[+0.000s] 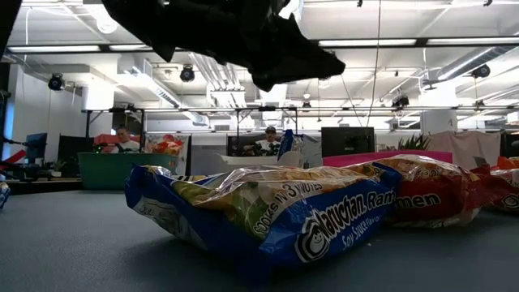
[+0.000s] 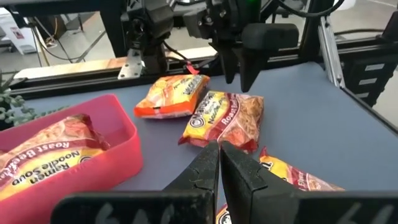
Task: Sort Maruchan noodles
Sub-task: Put the red noodle pack into the pink bin
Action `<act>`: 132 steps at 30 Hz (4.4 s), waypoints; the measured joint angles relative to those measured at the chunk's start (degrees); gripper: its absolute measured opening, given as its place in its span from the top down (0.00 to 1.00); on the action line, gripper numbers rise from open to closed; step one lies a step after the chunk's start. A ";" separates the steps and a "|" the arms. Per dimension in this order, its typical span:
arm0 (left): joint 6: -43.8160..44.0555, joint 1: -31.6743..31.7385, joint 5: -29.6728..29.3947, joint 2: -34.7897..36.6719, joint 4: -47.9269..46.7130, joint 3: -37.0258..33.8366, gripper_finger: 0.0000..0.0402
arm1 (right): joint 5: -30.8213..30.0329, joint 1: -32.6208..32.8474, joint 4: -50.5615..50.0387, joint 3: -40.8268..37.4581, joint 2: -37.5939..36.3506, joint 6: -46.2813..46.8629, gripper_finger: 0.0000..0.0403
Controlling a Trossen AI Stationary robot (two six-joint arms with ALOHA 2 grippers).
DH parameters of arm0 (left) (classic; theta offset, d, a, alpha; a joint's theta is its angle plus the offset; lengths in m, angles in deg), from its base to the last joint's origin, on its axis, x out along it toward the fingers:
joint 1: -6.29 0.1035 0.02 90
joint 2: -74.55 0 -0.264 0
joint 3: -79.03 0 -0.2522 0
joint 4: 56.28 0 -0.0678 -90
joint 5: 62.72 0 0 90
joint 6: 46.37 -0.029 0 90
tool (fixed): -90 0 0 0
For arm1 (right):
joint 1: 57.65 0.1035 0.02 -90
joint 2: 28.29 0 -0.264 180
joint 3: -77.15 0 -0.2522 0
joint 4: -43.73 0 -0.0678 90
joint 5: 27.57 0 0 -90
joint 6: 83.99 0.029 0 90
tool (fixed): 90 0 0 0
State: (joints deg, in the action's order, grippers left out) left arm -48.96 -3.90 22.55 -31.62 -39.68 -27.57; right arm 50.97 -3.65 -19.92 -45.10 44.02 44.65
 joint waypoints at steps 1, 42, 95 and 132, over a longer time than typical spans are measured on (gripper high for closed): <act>0.04 0.00 0.00 -0.28 0.02 0.04 1.00 | -0.91 0.00 0.24 -0.37 0.20 0.01 0.40; 1.12 -0.11 8.52 -18.99 -4.24 15.72 1.00 | -20.28 -3.67 25.60 -11.60 1.97 -8.15 0.42; 5.42 0.17 8.09 -23.95 -15.67 16.99 1.00 | -21.25 -3.65 38.47 -17.00 0.90 -14.57 0.25; 6.75 0.17 7.72 -23.82 -14.45 15.80 1.00 | -36.61 -4.98 55.12 -17.11 12.00 -23.03 0.42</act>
State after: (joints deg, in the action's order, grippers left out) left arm -42.21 -3.73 30.26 -55.44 -54.12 -11.77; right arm 14.36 -8.64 35.20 -62.21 56.02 21.61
